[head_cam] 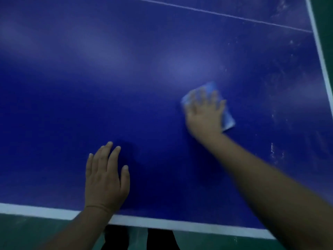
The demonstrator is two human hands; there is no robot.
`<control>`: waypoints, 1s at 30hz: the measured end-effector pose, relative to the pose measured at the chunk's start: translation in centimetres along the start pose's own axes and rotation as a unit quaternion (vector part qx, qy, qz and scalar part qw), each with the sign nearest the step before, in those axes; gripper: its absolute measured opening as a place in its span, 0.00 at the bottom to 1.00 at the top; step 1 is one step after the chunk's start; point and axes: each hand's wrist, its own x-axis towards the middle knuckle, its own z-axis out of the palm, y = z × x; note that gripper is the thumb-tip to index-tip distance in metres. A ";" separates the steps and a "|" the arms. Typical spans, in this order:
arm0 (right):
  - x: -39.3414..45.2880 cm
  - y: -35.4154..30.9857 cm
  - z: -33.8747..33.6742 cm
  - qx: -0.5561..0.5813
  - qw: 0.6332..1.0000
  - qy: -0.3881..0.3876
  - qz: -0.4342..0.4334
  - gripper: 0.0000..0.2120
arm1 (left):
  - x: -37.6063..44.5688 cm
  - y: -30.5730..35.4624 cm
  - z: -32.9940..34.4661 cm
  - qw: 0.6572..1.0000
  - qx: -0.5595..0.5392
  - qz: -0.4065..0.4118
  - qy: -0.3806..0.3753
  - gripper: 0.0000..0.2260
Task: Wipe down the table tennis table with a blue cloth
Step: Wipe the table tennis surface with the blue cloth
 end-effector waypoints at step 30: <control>13.2 -9.6 1.9 0.039 0.985 -0.017 -0.165 0.26 | 23.1 4.4 2.7 0.998 0.001 0.043 0.036 0.30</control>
